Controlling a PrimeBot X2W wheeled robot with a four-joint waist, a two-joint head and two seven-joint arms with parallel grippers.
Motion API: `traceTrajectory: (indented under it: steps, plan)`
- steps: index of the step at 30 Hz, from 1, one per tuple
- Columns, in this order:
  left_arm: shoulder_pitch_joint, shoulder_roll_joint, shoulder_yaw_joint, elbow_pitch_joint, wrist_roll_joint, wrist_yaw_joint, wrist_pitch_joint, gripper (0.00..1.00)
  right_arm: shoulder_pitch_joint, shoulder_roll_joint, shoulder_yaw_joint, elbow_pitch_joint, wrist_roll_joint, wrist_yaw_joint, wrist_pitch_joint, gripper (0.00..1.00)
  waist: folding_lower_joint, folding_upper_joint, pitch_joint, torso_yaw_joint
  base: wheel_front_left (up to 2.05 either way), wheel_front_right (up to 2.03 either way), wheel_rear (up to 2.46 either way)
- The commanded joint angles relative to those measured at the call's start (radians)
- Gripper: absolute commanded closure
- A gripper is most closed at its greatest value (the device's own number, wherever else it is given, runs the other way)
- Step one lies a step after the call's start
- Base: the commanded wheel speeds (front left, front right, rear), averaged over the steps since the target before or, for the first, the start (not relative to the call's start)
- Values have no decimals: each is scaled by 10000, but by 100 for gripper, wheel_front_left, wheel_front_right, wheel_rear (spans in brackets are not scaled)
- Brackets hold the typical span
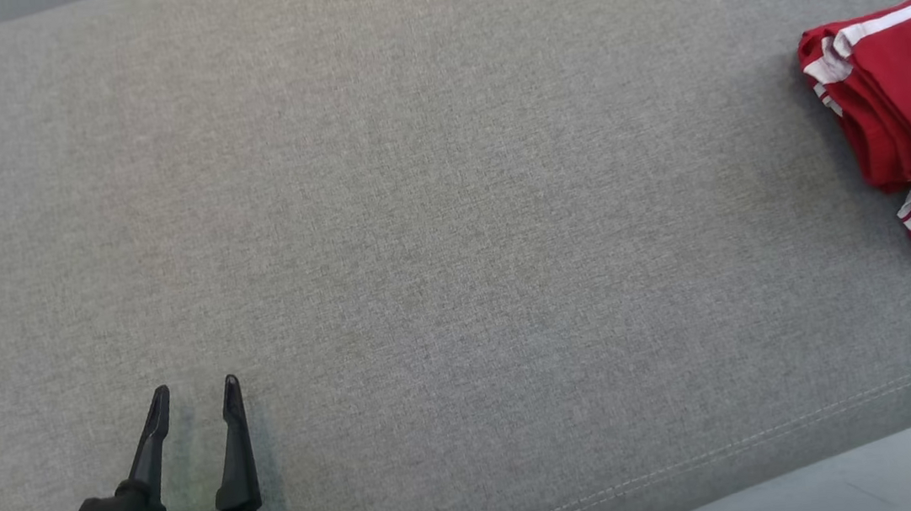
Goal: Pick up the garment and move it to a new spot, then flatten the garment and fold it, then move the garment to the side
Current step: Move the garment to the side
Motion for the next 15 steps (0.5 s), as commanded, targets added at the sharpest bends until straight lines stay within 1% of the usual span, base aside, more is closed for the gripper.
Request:
traceTrajectory:
  steps: [1,4,6,8,10,12,15]
  plan:
    - [202,-31,108,33,-118,1,4,0,350,38,-46,-323,54,-14,-110,0,-1,83,-822,-135,0,0,0]
    - [425,-79,311,111,-176,6,4,0,1071,140,-339,-1385,29,-14,-210,0,-1,83,-1302,-54,0,0,0]
    - [591,-96,495,210,-250,65,6,0,1563,349,-790,-2066,-102,-15,-293,0,-1,83,-1582,26,0,0,0]
    - [721,-134,661,274,-413,150,4,0,2227,680,-1246,-2724,-466,-15,-347,0,-1,83,-1825,163,0,0,0]
    - [849,-168,680,356,-528,204,4,0,2969,1095,-1769,-3274,-1009,-15,-388,0,-1,83,-2040,353,0,0,0]
    - [920,-176,613,431,-557,219,4,0,3714,1650,-2305,-3796,-1638,-15,-411,0,-1,83,-2201,561,0,0,0]
    - [994,-183,445,573,-434,219,4,0,4874,2683,-3096,-4380,-2545,-15,-406,0,-1,83,-2359,850,0,0,0]
